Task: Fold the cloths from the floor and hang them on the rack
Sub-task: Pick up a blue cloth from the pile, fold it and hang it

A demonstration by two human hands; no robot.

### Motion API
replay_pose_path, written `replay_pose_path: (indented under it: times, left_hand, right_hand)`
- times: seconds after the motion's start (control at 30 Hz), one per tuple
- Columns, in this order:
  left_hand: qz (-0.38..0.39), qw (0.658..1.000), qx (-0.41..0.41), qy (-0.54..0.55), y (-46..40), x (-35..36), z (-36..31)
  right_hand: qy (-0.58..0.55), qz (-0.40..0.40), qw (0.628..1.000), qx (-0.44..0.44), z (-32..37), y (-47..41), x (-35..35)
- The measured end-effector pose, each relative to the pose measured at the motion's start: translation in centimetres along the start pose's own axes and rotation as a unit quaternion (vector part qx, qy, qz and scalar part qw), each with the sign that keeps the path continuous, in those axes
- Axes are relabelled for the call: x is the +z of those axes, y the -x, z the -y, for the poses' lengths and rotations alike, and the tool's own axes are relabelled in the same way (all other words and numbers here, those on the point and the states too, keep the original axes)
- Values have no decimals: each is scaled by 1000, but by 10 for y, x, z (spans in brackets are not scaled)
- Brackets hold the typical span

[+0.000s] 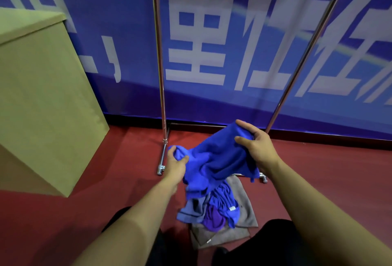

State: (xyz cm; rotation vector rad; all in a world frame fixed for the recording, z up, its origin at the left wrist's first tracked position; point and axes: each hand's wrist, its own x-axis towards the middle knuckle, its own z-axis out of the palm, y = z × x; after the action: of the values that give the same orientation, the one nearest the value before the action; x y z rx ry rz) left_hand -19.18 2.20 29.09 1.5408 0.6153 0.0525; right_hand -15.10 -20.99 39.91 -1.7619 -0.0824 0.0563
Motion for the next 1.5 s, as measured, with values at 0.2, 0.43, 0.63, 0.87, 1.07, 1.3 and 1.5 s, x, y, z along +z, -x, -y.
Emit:
replay_pose_path:
  times: [0.2,0.43,0.63,0.87,1.07,1.3,1.5]
  left_hand:
    - [47,968,192,-156,-13,-33,-17]
    - [168,964,85,-190,-17,-55,-22]
    - [188,948,132,-221,-26,-69,-17]
    - [111,965,114,-207,-26,-81,-22]
    - [118,983,60,-131,-26,-87,-26]
    - [53,996,15,66,-15,-72,-27]
    - [92,994,24,44,-15,-68,-25]
  right_hand:
    - [128,-21,991,-23,-16,1,-11]
    - [218,20,975,46,-44,4,-28]
    - [264,62,962,37,-57,11,-39]
    - [280,44,958,32,-54,12,-55]
    - [238,5,970,45,-60,13,-68]
    - [175,-31,982,67,-66,14,-59]
    - [131,-26,987,86,-66,15,-55]
